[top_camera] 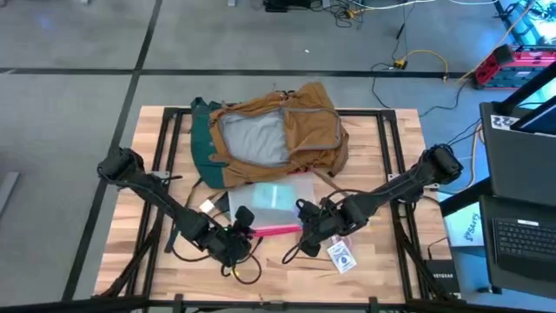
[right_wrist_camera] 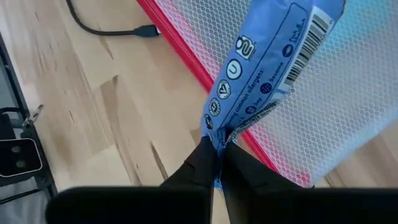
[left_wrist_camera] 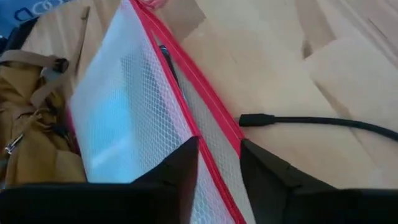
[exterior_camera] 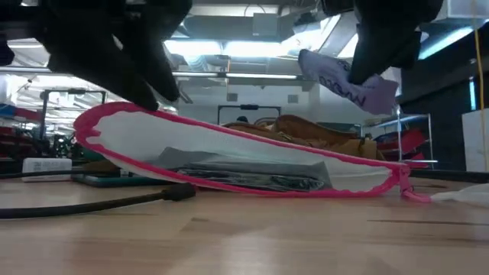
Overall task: Unpack backpack
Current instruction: Put the blue chocolate bar into the pink zipper pouch
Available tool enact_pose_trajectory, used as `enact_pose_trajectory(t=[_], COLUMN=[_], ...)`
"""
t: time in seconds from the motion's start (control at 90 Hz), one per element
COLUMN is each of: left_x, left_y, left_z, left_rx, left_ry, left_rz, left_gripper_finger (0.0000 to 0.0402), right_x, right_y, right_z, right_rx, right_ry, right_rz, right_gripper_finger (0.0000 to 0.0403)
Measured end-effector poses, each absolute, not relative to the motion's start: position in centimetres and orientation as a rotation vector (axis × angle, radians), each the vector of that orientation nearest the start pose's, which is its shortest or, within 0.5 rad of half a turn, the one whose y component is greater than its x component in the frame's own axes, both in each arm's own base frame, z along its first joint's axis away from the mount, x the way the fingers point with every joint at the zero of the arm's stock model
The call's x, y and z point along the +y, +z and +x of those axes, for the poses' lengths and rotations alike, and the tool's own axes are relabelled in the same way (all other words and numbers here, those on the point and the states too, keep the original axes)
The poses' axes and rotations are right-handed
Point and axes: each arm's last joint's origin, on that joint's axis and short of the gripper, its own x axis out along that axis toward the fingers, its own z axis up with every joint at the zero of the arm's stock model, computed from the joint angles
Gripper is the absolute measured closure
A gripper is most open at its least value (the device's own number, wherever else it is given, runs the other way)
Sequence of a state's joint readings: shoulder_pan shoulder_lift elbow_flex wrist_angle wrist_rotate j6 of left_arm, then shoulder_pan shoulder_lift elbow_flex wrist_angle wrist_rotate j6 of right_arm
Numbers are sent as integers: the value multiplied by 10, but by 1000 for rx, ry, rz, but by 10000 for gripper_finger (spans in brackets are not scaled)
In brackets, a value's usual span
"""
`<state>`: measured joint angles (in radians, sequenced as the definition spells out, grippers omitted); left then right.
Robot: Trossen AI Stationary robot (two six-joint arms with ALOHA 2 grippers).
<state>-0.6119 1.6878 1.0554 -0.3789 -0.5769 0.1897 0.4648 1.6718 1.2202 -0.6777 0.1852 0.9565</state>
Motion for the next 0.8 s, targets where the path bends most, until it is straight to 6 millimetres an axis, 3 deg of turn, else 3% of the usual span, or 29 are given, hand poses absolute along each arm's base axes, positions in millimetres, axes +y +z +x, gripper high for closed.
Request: enact_pose_trajectory(t=[0.256, 0.389, 0.556, 0.8], left_x=[-173, -170, -153, -132], left_y=[191, 190, 178, 167], left_z=[285, 286, 286, 287], left_rx=[844, 850, 898, 929], left_ry=[-80, -57, 2, 138], left_rz=[700, 670, 631, 603], left_gripper_finger=[206, 182, 185, 236], right_x=[145, 146, 149, 156], right_y=[226, 226, 229, 224], right_z=[301, 302, 308, 321], right_rx=[1074, 1068, 1016, 967], right_ry=[-273, -266, -211, -95], right_rz=[497, 497, 500, 485], right_gripper_finger=[400, 400, 400, 400])
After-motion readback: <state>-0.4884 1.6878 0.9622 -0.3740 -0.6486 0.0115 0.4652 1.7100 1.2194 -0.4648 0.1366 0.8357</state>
